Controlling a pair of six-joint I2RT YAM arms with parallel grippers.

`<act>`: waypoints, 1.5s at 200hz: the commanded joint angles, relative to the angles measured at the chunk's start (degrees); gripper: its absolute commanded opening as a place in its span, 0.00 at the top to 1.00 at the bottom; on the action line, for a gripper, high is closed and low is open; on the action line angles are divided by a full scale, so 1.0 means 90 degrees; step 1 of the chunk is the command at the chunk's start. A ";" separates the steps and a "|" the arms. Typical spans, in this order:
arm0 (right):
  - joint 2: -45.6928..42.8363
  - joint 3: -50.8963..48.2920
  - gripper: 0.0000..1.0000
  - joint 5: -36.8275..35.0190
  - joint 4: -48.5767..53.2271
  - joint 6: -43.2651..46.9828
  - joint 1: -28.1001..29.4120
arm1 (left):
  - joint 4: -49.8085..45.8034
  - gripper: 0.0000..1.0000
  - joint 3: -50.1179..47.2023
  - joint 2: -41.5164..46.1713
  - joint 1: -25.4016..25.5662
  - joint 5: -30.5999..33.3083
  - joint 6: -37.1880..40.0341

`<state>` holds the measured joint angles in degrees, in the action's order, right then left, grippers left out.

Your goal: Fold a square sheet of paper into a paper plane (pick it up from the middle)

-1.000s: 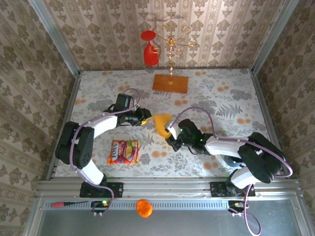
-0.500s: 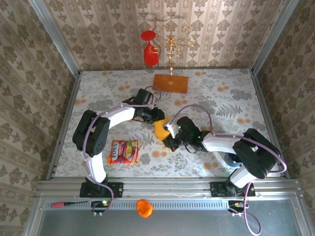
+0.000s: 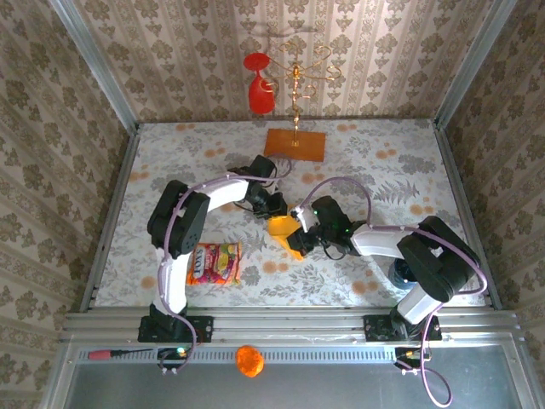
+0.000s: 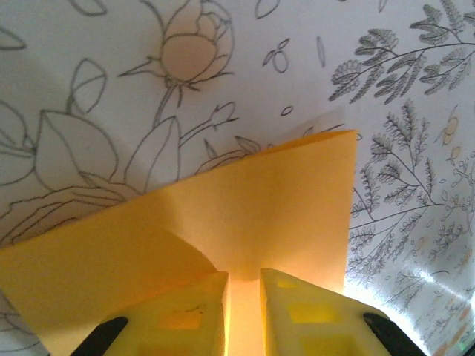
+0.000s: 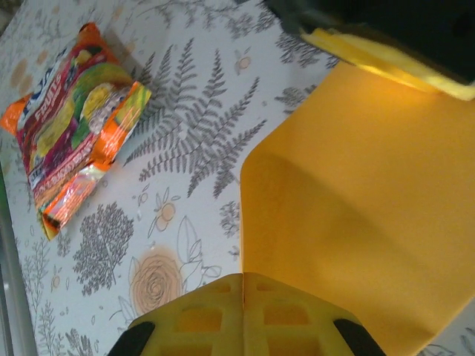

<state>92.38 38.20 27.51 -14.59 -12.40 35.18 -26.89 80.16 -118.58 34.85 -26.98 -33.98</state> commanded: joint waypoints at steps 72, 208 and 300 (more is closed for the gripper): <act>0.0366 0.0382 1.00 0.0120 0.0527 -0.0646 -0.0452 | -0.0509 0.82 0.0137 -0.0310 0.0083 0.0244 0.0350; 0.0573 0.0599 1.00 -0.0351 0.0907 -0.0607 -0.0452 | -0.0366 0.82 0.0048 -0.0310 0.0093 0.0129 0.0371; 0.0778 0.0813 1.00 -0.0283 0.1099 -0.0544 -0.0446 | -0.0283 0.83 -0.0010 -0.0320 0.0091 0.0020 0.0357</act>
<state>98.52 44.23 25.69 -6.85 -18.02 31.22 -28.25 81.03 -119.26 35.18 -26.57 -31.86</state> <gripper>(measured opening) 0.047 0.171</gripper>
